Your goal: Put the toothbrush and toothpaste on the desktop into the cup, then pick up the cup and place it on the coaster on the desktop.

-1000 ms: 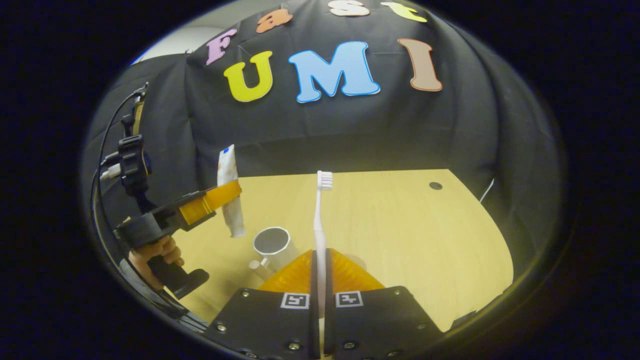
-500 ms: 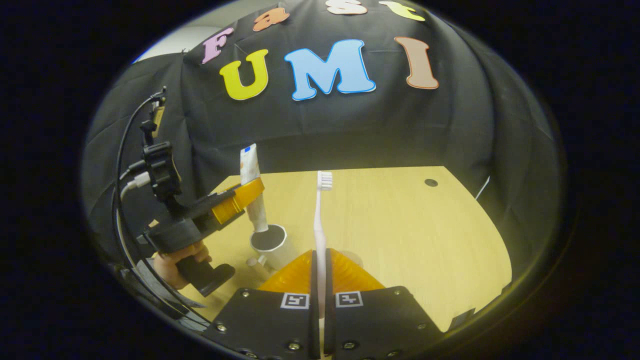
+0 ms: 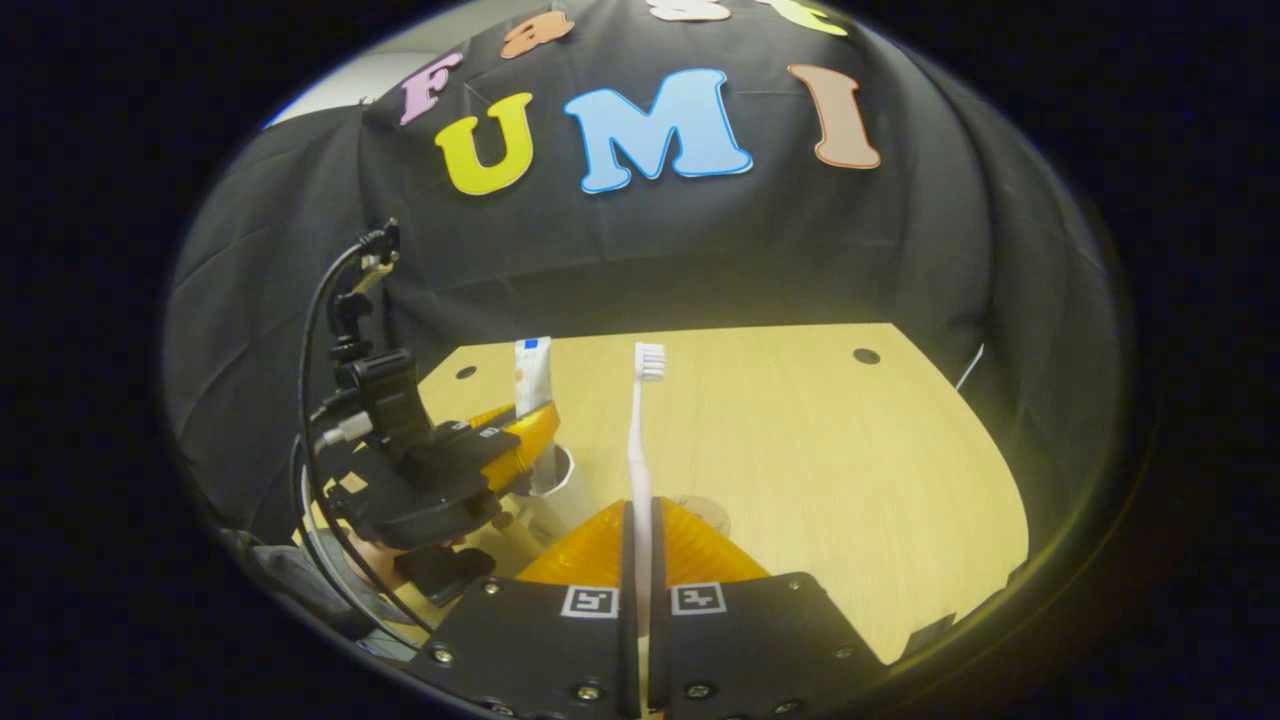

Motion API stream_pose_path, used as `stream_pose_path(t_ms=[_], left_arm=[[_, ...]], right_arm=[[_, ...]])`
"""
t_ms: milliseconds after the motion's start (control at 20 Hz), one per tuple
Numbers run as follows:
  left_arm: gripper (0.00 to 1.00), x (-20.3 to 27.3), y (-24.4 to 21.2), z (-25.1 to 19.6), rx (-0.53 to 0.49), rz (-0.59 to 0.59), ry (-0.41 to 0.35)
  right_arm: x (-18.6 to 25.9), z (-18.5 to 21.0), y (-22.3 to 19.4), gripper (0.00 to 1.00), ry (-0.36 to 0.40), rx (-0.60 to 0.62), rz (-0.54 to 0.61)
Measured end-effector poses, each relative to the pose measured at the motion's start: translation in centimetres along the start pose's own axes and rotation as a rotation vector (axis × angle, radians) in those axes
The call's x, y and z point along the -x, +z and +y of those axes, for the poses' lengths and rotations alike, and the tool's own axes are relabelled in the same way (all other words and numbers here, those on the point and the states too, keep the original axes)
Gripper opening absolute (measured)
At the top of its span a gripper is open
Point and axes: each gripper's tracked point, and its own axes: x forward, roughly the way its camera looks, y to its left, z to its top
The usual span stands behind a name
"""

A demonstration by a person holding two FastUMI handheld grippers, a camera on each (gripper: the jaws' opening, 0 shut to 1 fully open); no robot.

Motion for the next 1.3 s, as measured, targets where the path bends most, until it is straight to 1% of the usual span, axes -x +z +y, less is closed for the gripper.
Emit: stream_pose_path(t_ms=[150,200,300,350,400,450,600,700,750,900,950,1000,1050,1100,1200,1250,1300], left_arm=[[0.39,-0.1,-1.4,-0.1,0.009,0.060,-0.011],[0.39,0.0,-2.3,0.0,0.013,0.086,-0.012],[0.39,0.5,-1.9,0.2,0.010,0.078,-0.011],[0.42,0.7,-1.4,0.2,-0.004,0.069,-0.008],[0.39,0.8,-1.1,0.2,-0.016,0.063,-0.008],[0.47,1.2,-0.7,0.2,-0.022,0.059,-0.006],[0.48,2.5,-0.7,-0.1,-0.015,0.073,-0.027],[0.83,3.6,-0.6,0.1,-0.007,0.079,-0.027],[0.89,4.1,-0.4,0.0,-0.004,0.078,-0.029],[0.87,5.8,0.3,0.2,0.006,0.077,-0.025],[0.82,6.4,0.3,0.3,0.010,0.081,-0.022],[0.87,7.1,0.3,0.3,0.016,0.089,-0.018],[0.82,7.7,0.2,0.3,0.024,0.100,-0.013],[0.87,8.1,-0.1,0.5,0.031,0.116,-0.001],[0.93,9.3,-0.6,0.8,0.044,0.140,0.012],[0.94,9.8,-0.7,1.0,0.051,0.147,0.015],[0.92,10.4,-0.8,1.0,0.061,0.157,0.019]], right_arm=[[-0.5,0.5,0.2,0.05,0.016,-0.012,0.004],[-0.6,0.8,0.2,0.05,0.023,-0.017,0.007],[-1.0,1.1,0.3,0.05,0.035,-0.020,0.008],[-1.2,1.1,0.4,0.05,0.041,-0.019,0.007],[-1.4,1.3,0.5,0.05,0.049,-0.015,0.004],[-1.6,1.6,0.8,0.05,0.054,-0.011,0.000],[-2.2,2.3,1.9,0.05,0.079,-0.001,-0.024],[-2.8,2.8,2.8,0.05,0.090,0.009,-0.044],[-2.8,3.2,3.0,0.05,0.098,0.012,-0.054],[-3.2,4.2,4.1,0.05,0.128,0.022,-0.090],[-3.4,4.6,4.6,0.05,0.140,0.030,-0.103],[-3.7,5.0,5.1,0.05,0.152,0.040,-0.121],[-4.0,5.5,5.7,0.05,0.167,0.052,-0.141],[-4.3,6.0,6.4,0.05,0.178,0.063,-0.164],[-5.1,7.2,7.5,0.05,0.211,0.071,-0.203],[-5.5,7.8,7.9,0.05,0.226,0.074,-0.217],[-6.0,8.3,8.3,0.05,0.237,0.078,-0.229]])
